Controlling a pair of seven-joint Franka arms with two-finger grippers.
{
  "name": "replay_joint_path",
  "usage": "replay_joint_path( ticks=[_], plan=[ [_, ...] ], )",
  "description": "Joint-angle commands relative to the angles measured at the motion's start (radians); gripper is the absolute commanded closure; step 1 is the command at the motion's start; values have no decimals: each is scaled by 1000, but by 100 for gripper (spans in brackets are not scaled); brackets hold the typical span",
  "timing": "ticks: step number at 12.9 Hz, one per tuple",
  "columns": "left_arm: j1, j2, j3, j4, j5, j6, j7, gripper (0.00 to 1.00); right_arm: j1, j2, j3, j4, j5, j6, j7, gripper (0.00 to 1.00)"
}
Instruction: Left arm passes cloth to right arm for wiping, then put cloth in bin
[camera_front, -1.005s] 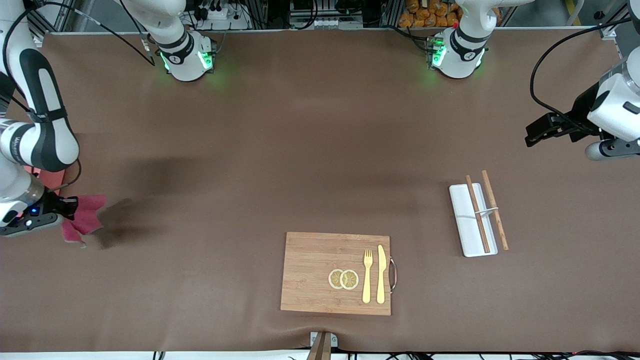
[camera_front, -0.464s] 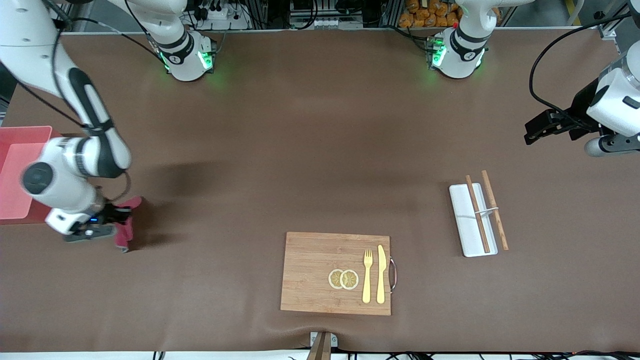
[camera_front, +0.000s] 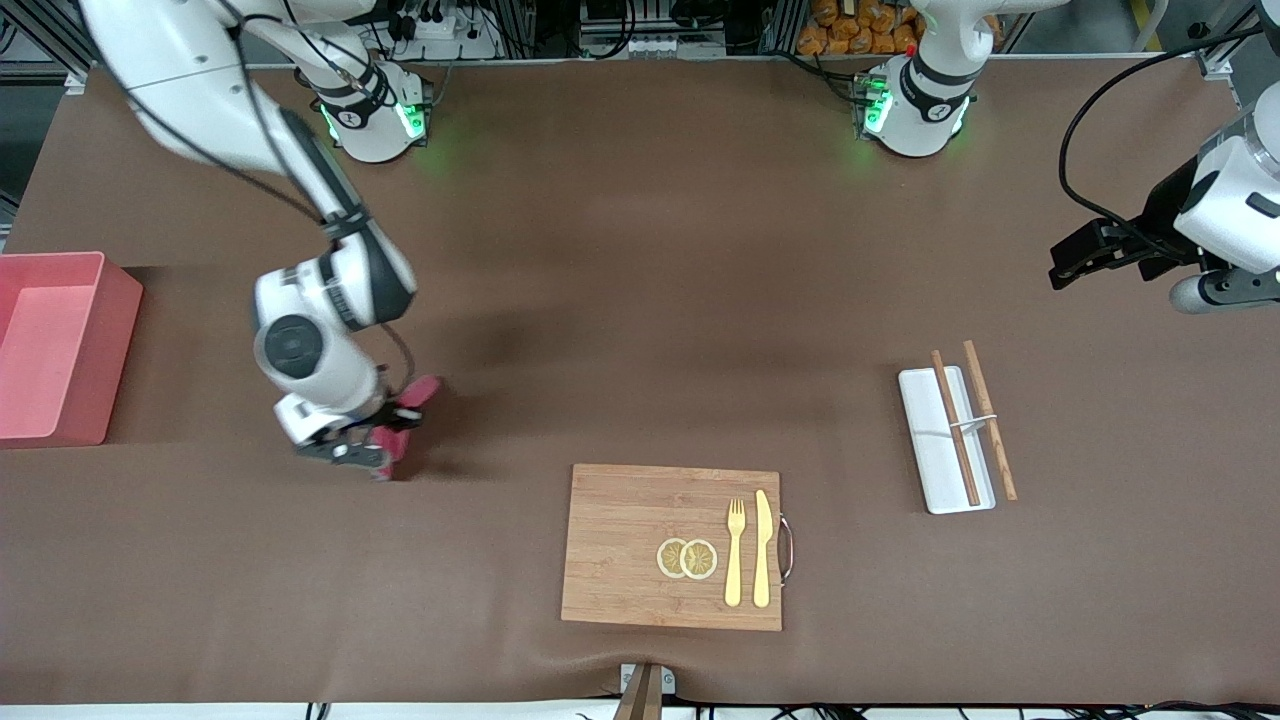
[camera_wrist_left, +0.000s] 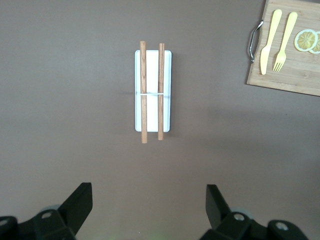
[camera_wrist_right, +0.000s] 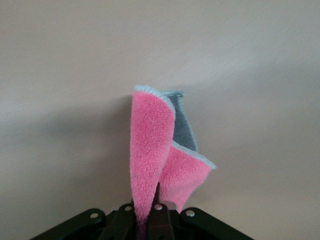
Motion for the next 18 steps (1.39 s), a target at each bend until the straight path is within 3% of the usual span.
replay_joint_path(
  ticks=[1, 4, 6, 8, 14, 18],
  plan=[
    [1, -21, 2, -17, -18, 3, 12, 0, 27, -40, 43, 42, -13, -87, 135, 100],
    [3, -20, 4, -19, -18, 2, 12, 0, 13, -104, 45, 99, -13, -226, 73, 100],
    [3, -21, 4, -19, -18, 2, 14, 0, -65, -146, 45, 105, 19, -255, -103, 100],
    [3, -21, 4, -17, -18, 2, 16, 0, -174, -161, 42, 104, 62, -254, -341, 100],
    [12, -21, 5, -22, -18, 2, 31, 0, -566, -163, 36, 153, 62, -270, -1065, 100],
    [10, -23, 4, -22, -18, 2, 31, 0, -799, -150, 33, 326, 56, -457, -1446, 100]
  ],
)
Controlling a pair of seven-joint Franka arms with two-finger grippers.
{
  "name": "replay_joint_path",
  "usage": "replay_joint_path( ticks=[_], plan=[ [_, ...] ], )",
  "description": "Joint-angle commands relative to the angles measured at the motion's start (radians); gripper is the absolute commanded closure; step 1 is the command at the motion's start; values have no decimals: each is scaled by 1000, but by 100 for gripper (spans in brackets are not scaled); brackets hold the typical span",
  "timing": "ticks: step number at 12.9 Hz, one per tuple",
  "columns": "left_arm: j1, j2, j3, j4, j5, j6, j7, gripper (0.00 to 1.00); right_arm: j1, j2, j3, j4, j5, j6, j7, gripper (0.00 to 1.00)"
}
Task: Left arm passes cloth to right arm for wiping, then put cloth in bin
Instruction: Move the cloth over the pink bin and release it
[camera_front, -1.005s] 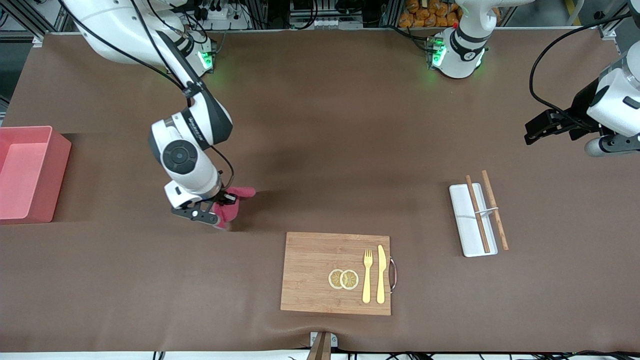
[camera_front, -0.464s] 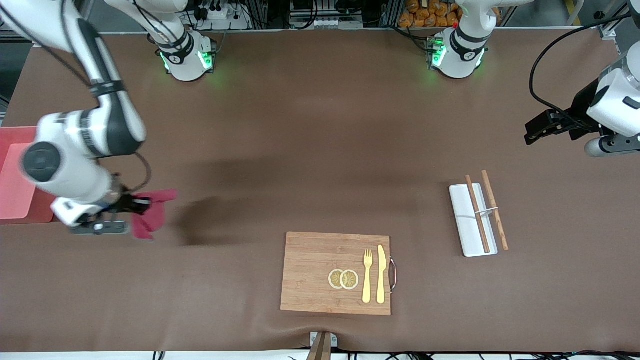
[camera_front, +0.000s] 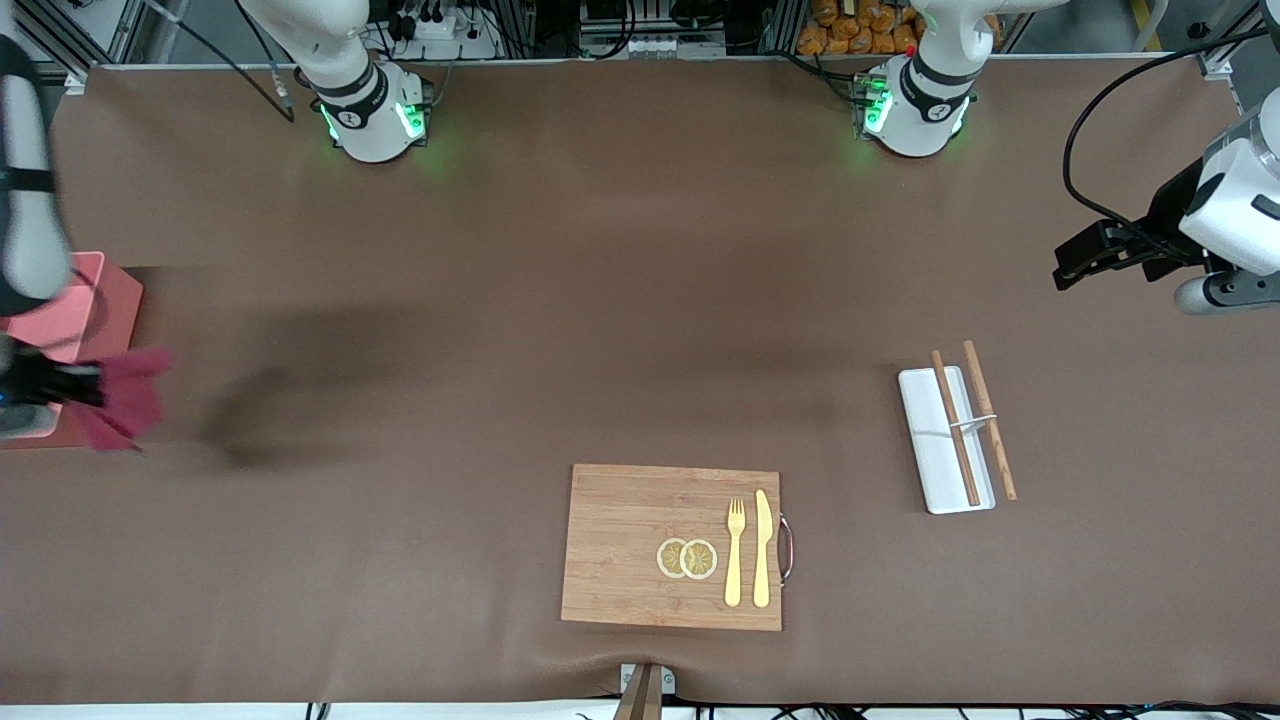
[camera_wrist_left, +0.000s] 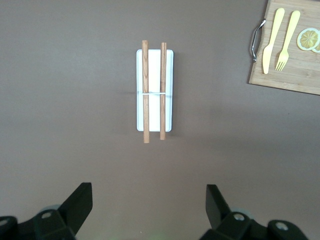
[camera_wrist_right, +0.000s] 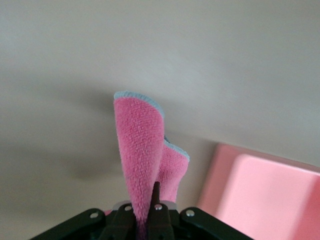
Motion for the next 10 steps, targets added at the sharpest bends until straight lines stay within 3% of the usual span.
replay_joint_path(
  ticks=[1, 4, 8, 10],
  plan=[
    [3, -21, 1, -17, -18, 2, 20, 0, -147, 5, 22, 91, 6, -85, -196, 100],
    [5, -23, 1, -17, -19, 2, 20, 0, -256, 82, 21, 147, -9, -66, -363, 100],
    [3, -23, 1, -17, -19, 2, 20, 0, -376, 296, 22, 155, 5, 177, -523, 100],
    [5, -23, 0, -16, -19, 2, 20, 0, -390, 370, 22, 154, 9, 231, -526, 100]
  ],
)
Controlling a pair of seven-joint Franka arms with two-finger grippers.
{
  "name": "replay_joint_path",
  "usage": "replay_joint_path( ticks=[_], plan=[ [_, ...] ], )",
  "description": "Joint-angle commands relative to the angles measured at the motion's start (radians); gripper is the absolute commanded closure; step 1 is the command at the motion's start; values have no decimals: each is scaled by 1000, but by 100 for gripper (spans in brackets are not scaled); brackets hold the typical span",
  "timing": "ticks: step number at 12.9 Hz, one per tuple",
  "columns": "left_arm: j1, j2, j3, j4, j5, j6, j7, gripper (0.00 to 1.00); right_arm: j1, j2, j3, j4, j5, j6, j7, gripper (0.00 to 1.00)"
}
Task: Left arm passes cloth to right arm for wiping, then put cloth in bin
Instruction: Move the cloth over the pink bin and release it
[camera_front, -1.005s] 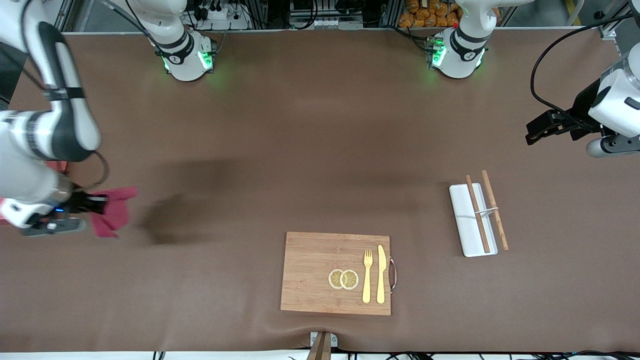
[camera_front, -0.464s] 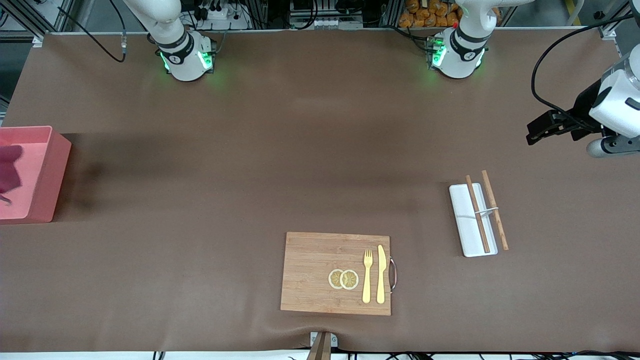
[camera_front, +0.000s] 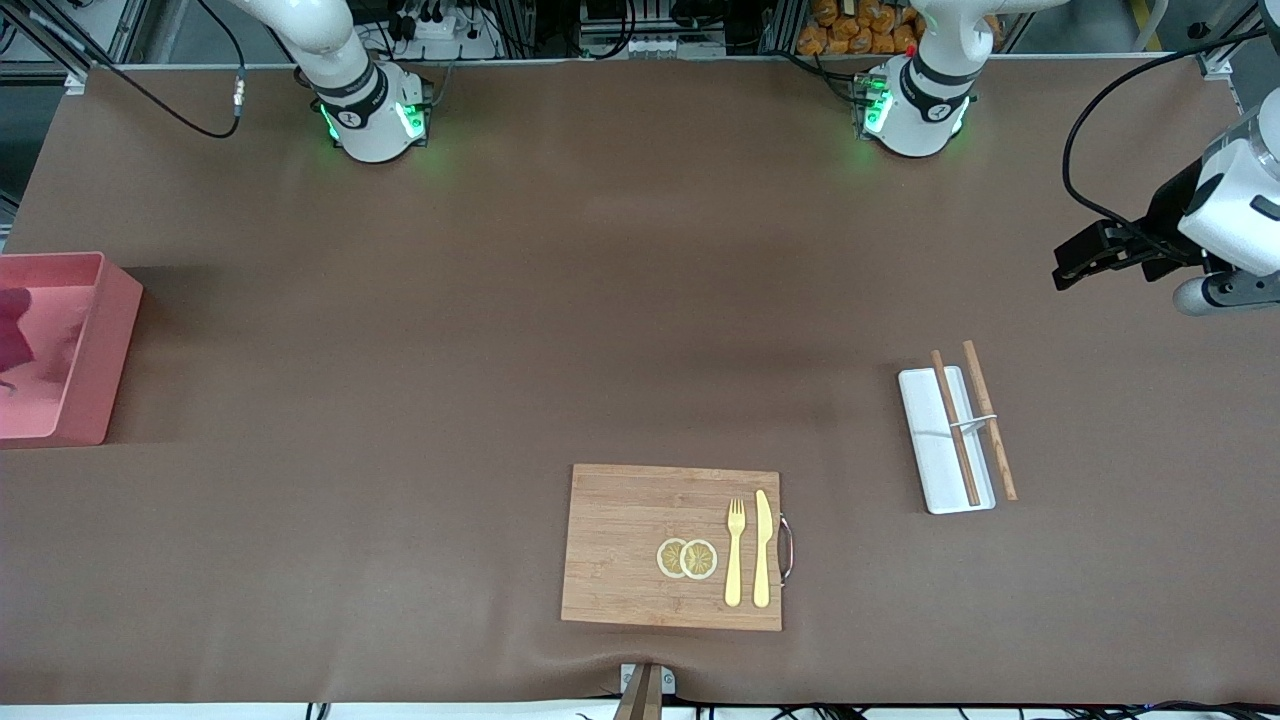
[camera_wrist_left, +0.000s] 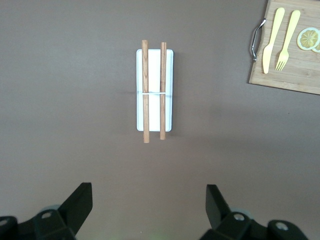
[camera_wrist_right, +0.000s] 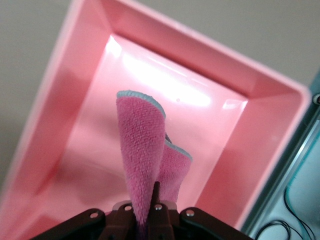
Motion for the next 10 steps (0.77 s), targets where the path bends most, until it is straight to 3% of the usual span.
replay_joint_path(
  ticks=[1, 2, 3, 6, 10],
  plan=[
    [5, -23, 2, -15, -19, 2, 20, 0, -29, 85, 26, 48, 14, 16, -21, 95],
    [5, -23, 2, -16, -19, 2, 21, 0, -25, 93, 26, 47, 22, 16, -16, 32],
    [5, -23, 2, -16, -19, 2, 21, 0, -34, 103, 27, 46, 34, 16, -22, 0],
    [5, -23, 2, -16, -19, 2, 20, 0, -25, 74, 36, 53, 51, -29, -7, 0],
    [5, -23, 2, -18, -19, 2, 21, 0, 55, -69, 38, 120, 50, -262, 77, 0]
  ],
)
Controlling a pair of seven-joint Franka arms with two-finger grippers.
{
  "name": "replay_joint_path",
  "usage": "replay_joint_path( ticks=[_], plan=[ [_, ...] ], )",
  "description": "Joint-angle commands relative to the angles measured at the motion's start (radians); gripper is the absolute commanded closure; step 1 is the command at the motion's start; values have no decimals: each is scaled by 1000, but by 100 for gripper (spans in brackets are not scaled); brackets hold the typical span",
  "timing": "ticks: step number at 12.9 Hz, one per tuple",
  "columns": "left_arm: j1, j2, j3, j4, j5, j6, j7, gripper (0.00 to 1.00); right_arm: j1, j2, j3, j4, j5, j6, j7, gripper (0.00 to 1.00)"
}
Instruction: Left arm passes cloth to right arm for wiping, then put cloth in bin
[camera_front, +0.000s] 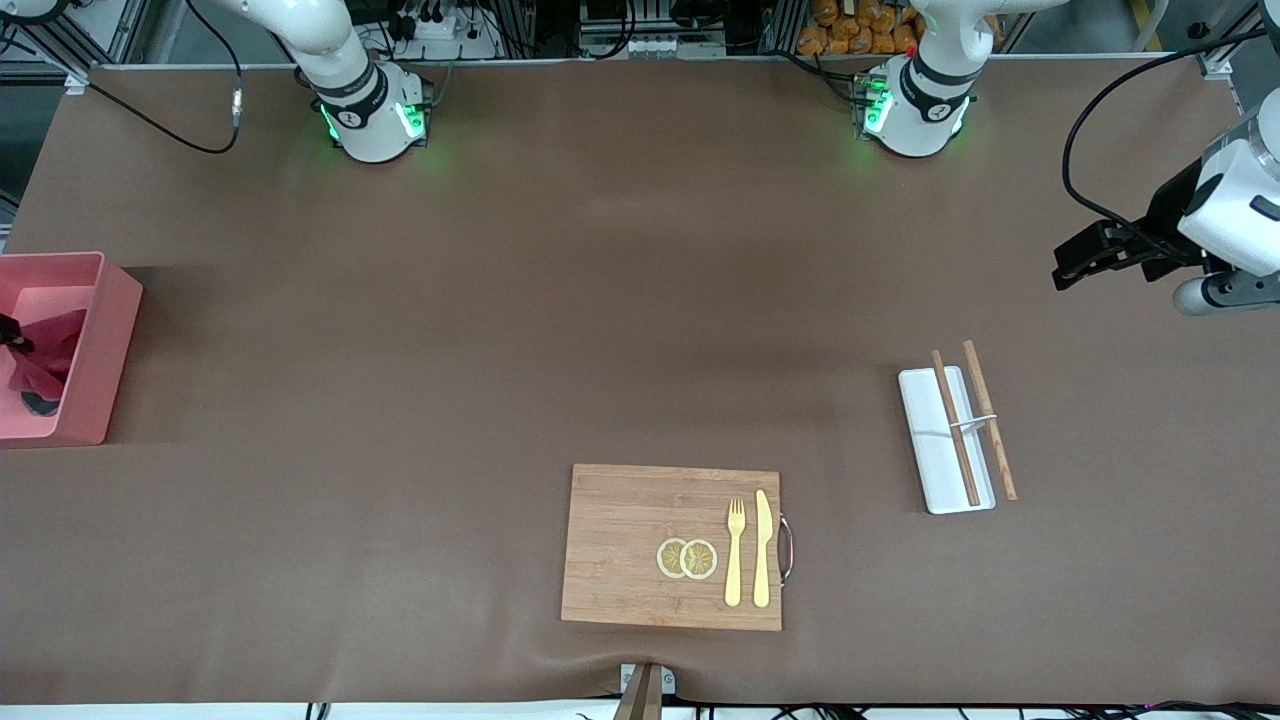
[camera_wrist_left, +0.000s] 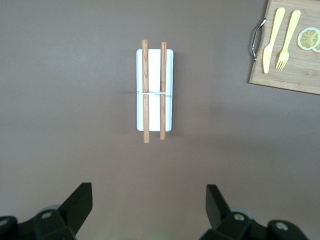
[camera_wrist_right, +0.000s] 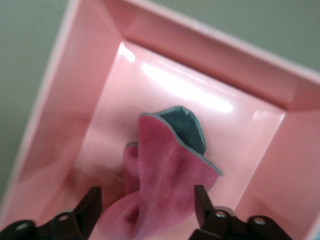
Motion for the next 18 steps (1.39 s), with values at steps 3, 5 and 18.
replay_joint_path(
  ticks=[3, 5, 18],
  plan=[
    [5, -23, 2, -19, -19, 2, 24, 0, 160, -252, -3, 2, -4, -218, 179, 0],
    [6, -24, 2, -17, -19, 2, 35, 0, 255, -310, -3, -5, -4, -317, 334, 0],
    [38, -102, 2, -120, -27, 23, 26, 0, 829, -545, -1, -13, 148, -517, 1336, 0]
  ],
)
